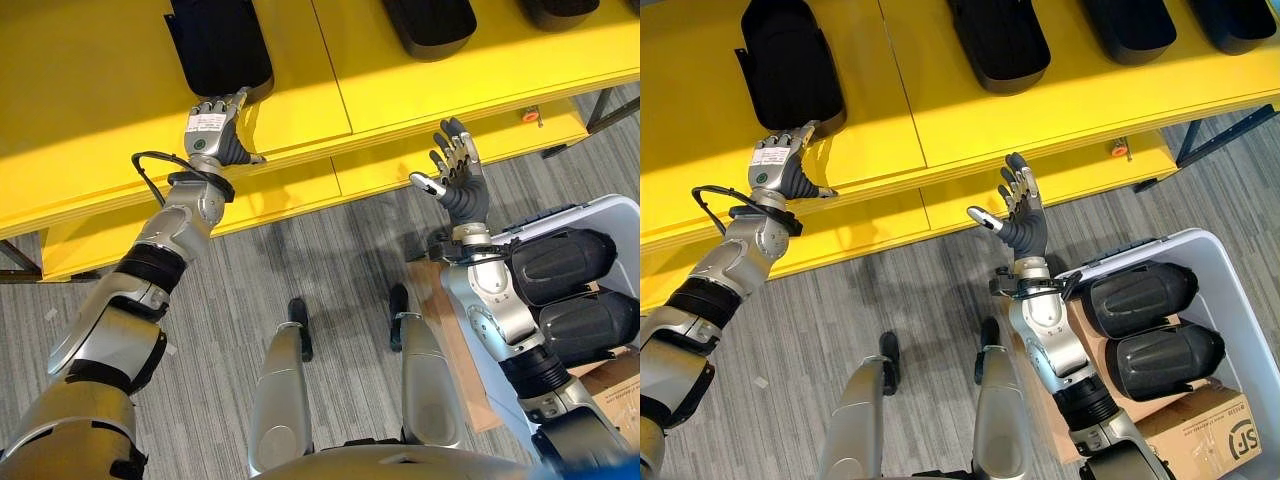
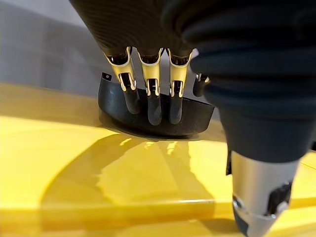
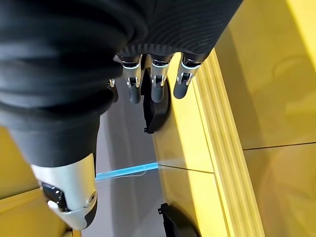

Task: Move parts from the plastic box to the shelf.

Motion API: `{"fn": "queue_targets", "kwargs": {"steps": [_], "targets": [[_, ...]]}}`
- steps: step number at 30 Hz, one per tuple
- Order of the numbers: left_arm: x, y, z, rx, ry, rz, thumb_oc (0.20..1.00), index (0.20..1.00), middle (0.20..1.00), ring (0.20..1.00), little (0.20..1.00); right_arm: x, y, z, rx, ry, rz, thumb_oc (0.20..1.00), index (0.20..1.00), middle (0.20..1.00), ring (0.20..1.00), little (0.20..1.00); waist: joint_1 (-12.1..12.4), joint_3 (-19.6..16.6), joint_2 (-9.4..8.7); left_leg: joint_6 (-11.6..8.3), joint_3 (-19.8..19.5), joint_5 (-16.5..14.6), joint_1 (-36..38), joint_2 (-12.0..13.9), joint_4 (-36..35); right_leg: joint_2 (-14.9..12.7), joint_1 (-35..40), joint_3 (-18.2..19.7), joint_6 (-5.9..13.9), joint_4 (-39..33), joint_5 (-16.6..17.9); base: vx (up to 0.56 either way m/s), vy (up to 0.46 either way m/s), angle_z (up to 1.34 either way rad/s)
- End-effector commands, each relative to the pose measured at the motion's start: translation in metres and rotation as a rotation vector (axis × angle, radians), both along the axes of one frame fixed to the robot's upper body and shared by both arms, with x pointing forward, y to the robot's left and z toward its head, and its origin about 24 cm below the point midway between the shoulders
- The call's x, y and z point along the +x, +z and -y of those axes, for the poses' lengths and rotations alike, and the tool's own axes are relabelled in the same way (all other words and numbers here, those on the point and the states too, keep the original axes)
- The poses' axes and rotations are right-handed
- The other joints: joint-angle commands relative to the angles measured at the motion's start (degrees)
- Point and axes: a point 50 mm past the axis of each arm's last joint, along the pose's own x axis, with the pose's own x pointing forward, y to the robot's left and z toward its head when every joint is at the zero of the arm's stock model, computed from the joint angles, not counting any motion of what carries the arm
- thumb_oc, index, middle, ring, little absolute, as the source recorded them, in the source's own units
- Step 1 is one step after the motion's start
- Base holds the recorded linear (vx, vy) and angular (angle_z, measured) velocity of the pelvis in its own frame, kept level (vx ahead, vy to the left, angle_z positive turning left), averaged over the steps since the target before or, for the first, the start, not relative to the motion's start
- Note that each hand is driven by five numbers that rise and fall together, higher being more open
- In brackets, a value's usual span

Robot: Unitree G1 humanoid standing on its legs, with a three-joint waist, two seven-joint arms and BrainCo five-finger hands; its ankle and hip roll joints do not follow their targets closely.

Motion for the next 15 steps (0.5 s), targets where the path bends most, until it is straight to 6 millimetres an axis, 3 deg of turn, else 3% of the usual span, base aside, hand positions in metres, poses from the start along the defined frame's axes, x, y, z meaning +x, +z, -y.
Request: {"fn": "queue_targets", "kwargs": {"steps": [1,11,15], "targets": [[0.0,0.011,-0.002,-0.015,0.004,0.069,1.0,1.0,1.0,1.0,1.0,-0.019,0.019,0.002,0.045,0.033,0.138,1.0,1.0,1.0,1.0,1.0,0.45,-2.59,0.15,-1.53,0.32,-1.11,1.22,2.12,-0.31,-2.28,3.79,-0.29,1.87,-0.56,-0.7,0.0,0.0,0.0],[-0.016,-0.012,0.005,-0.084,-0.059,0.052,1.0,1.0,1.0,1.0,1.0,-0.019,0.021,0.003,0.053,0.018,0.144,1.0,1.0,1.0,1.0,1.0,1.19,-2.46,0.15,-1.38,-0.16,-1.13,1.6,1.95,-0.62,-2.2,4.08,-0.51,1.64,-0.72,-0.64,0.0,0.0,0.0],[-0.043,-0.042,0.012,-0.169,-0.15,0.004,1.0,1.0,1.0,1.0,1.0,-0.017,0.026,0.002,0.058,0.014,0.159,1.0,1.0,1.0,1.0,1.0,2.5,-2.31,0.42,-1.23,-0.23,-1.02,2.22,1.75,-1.29,-2.26,4.76,-0.87,1.42,-1.16,-0.61,0.0,0.0,0.0]]}}
